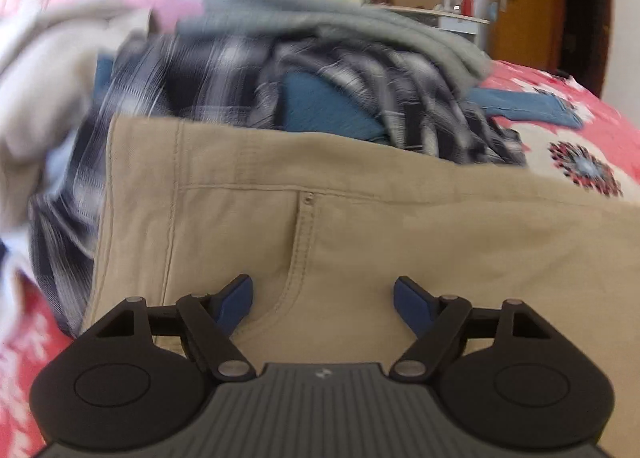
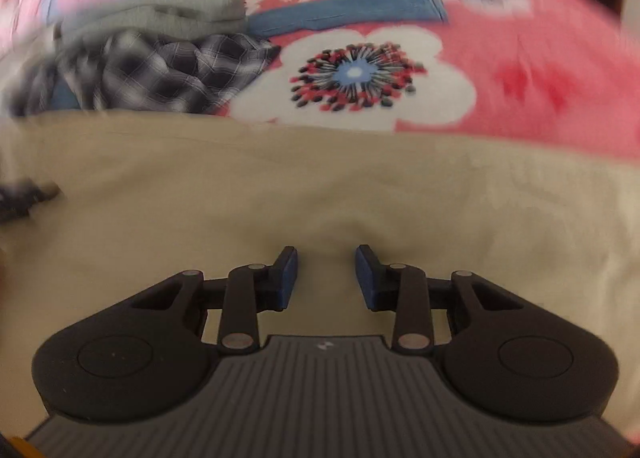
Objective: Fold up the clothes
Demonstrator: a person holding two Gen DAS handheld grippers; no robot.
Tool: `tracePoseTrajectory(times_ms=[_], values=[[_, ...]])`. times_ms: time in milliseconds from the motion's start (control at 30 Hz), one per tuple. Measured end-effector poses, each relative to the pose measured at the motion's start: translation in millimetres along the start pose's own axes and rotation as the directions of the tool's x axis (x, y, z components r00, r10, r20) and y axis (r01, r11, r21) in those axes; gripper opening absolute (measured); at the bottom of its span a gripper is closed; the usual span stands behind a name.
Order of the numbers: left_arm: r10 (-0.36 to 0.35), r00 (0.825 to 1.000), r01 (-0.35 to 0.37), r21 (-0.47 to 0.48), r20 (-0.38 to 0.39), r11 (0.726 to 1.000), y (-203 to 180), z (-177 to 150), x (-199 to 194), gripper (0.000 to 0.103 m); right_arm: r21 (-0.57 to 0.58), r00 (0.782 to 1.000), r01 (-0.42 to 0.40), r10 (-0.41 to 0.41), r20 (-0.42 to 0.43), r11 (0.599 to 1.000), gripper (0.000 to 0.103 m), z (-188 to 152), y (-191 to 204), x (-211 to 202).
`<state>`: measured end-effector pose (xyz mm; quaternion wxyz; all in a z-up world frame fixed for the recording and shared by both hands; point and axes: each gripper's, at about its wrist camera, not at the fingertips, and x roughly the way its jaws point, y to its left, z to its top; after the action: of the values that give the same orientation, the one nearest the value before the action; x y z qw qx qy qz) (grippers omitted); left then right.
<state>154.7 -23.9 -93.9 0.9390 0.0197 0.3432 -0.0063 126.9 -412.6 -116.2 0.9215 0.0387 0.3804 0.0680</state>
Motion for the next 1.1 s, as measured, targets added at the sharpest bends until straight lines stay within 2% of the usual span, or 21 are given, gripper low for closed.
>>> tracePoseTrajectory(times_ms=[67,133,267,367,467,533,567,633,700,800,833,933,967,1067,1100], values=[[0.003,1.0,-0.003,-0.005,0.003,1.0,1.9,1.2,-12.0,0.078,0.019,0.999,0.041,-0.041,0.0,0.999,0.035,4.5,-1.5,-12.2],[-0.002,1.0,0.002,-0.017,0.007,1.0,6.8,1.1,-27.2,0.078,0.068,0.996,0.084,-0.086,0.021,0.994,0.036,3.1,-8.3,-44.5],[-0.058,0.998,0.06,-0.071,0.021,0.996,39.0,-7.7,-80.1,0.079,0.186,0.982,0.095,-0.123,0.145,0.978,0.038,-20.5,-33.6,-148.5],[-0.09,0.996,0.092,-0.105,0.026,0.99,68.8,-24.0,-129.7,0.08,0.368,0.948,0.12,-0.217,0.234,0.922,0.043,-60.6,-55.7,-238.8],[-0.133,0.991,0.135,-0.15,0.018,0.979,98.0,-44.4,-173.6,0.082,0.59,0.911,0.095,-0.309,0.274,0.802,0.049,-128.6,-78.1,-312.5],[-0.16,0.987,0.157,-0.178,-0.003,0.971,113.4,-61.1,-199.2,0.083,0.725,0.898,0.036,-0.34,0.278,0.687,0.052,-186.4,-92.8,-347.1],[-0.17,0.985,0.164,-0.191,-0.016,0.968,118.9,-68.5,-209.4,0.083,0.78,0.9,0.002,-0.341,0.272,0.626,0.052,-214.6,-98.1,-354.6],[-0.183,0.982,0.169,-0.215,-0.046,0.962,127.7,-87.9,-227.9,0.084,0.867,0.911,-0.054,-0.33,0.246,0.496,0.053,-266.1,-104.8,-354.2],[-0.183,0.981,0.164,-0.229,-0.069,0.96,131.3,-108.0,-240.8,0.084,0.938,0.923,-0.12,-0.311,0.226,0.325,0.053,-317.1,-110.9,-342.7],[-0.203,0.972,0.166,-0.266,-0.118,0.95,133.6,-139.7,-250.9,0.084,0.965,0.923,-0.237,-0.283,0.261,0.115,0.054,-371.4,-116.3,-317.0],[-0.22,0.966,0.172,-0.299,-0.138,0.939,133.9,-151.2,-251.0,0.084,0.959,0.918,-0.275,-0.279,0.283,0.068,0.054,-381.3,-117.8,-308.6],[-0.284,0.945,0.201,-0.395,-0.162,0.897,130.4,-178.3,-246.7,0.084,0.922,0.891,-0.384,-0.277,0.358,-0.043,0.054,-401.9,-122.1,-284.2],[-0.3,0.94,0.21,-0.416,-0.162,0.885,127.8,-185.3,-245.4,0.084,0.907,0.88,-0.417,-0.281,0.384,-0.066,0.054,-406.0,-123.5,-278.9],[-0.339,0.928,0.24,-0.446,-0.156,0.862,117.2,-199.0,-242.0,0.083,0.858,0.839,-0.509,-0.268,0.474,-0.073,0.054,-404.0,-126.4,-265.2],[-0.347,0.925,0.25,-0.443,-0.152,0.861,113.4,-201.8,-242.3,0.083,0.85,0.833,-0.522,-0.254,0.491,-0.069,0.055,-400.8,-127.8,-259.9]])
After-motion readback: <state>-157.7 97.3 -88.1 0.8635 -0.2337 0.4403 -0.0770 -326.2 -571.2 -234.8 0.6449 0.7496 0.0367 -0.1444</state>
